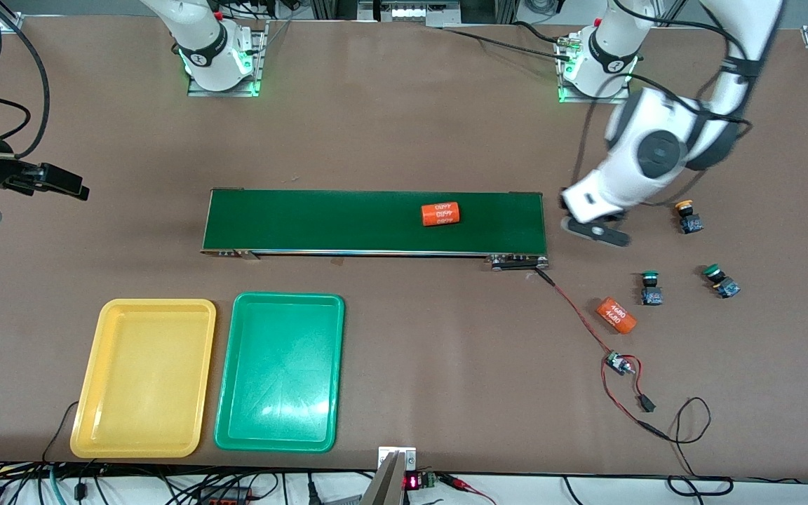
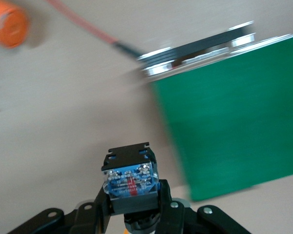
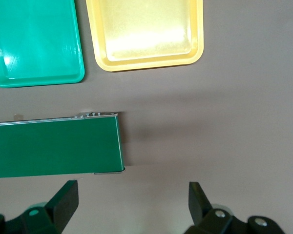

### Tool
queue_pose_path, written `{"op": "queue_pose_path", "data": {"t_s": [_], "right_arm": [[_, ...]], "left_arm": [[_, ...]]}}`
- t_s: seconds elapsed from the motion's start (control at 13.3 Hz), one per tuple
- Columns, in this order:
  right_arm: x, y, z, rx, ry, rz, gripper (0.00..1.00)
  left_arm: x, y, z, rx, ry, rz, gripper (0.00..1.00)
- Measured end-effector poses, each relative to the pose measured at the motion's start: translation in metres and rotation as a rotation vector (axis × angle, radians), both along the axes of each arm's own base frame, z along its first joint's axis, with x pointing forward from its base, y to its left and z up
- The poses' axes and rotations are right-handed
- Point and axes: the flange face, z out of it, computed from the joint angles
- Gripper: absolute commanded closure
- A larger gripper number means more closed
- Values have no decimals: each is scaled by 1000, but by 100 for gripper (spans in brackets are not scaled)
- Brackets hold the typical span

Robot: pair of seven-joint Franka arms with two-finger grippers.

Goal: Sort buttons by color to trays
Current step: 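Carry the orange-cap button onto the belt and release it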

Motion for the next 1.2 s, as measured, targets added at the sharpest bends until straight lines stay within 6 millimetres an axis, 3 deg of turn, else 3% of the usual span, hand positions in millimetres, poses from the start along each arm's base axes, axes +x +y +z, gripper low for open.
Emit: {"op": "queue_pose_path", "data": {"t_s": [0.15, 0.3, 0.75, 0.83, 0.9, 0.98, 1.2], "right_arm": [[0, 0, 0, 0, 0, 0, 0], [0, -1, 0, 0, 1, -1, 0], [0, -1, 0, 0, 1, -1, 0], [0, -1, 0, 0, 1, -1, 0], [0, -1, 0, 0, 1, -1, 0], [0, -1, 0, 0, 1, -1, 0], [0, -1, 0, 0, 1, -1, 0]], "left_arm": [[-7, -33, 8, -1, -17, 22, 100], [-10, -45, 4, -3, -9, 25, 100], [-8, -81, -40, -47, 28, 95, 98], [-8, -83, -44, -51, 29, 102, 88], [-8, -84, -48, -55, 31, 107, 37], [-7, -85, -52, -60, 32, 110, 0], [-1, -85, -58, -83, 17, 123, 0]]}}
